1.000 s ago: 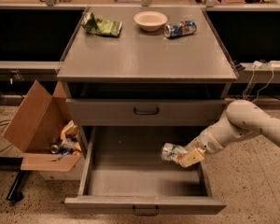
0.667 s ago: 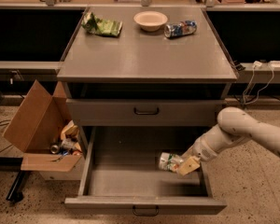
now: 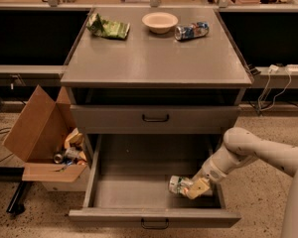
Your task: Place 7up can into middle drawer
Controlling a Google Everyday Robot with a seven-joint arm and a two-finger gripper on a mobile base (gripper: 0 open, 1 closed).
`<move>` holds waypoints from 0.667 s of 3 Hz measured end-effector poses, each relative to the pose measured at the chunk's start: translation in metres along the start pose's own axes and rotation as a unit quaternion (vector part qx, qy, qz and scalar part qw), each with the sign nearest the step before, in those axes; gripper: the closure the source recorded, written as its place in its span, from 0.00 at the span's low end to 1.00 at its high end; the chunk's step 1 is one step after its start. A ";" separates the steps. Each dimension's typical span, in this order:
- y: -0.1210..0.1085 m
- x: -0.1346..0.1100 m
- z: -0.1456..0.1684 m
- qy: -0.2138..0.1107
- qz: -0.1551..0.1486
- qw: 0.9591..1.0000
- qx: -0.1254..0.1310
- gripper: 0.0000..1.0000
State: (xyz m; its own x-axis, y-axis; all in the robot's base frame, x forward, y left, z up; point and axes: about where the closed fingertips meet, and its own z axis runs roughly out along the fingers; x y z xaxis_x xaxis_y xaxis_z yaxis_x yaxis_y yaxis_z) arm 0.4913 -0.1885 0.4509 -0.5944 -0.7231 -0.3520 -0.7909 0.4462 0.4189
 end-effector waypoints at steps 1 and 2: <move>-0.007 0.007 0.008 -0.004 0.006 1.000 -0.003 0.64; -0.009 0.009 0.005 -0.012 0.005 1.000 -0.002 0.40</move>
Offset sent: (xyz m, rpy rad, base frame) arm 0.0029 -0.0151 -0.0070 0.0306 -0.0236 -0.0302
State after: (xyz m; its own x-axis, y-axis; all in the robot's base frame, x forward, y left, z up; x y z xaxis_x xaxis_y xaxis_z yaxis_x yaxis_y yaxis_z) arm 0.4917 -0.1962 0.4396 -0.6054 -0.7056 -0.3683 -0.7845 0.4509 0.4257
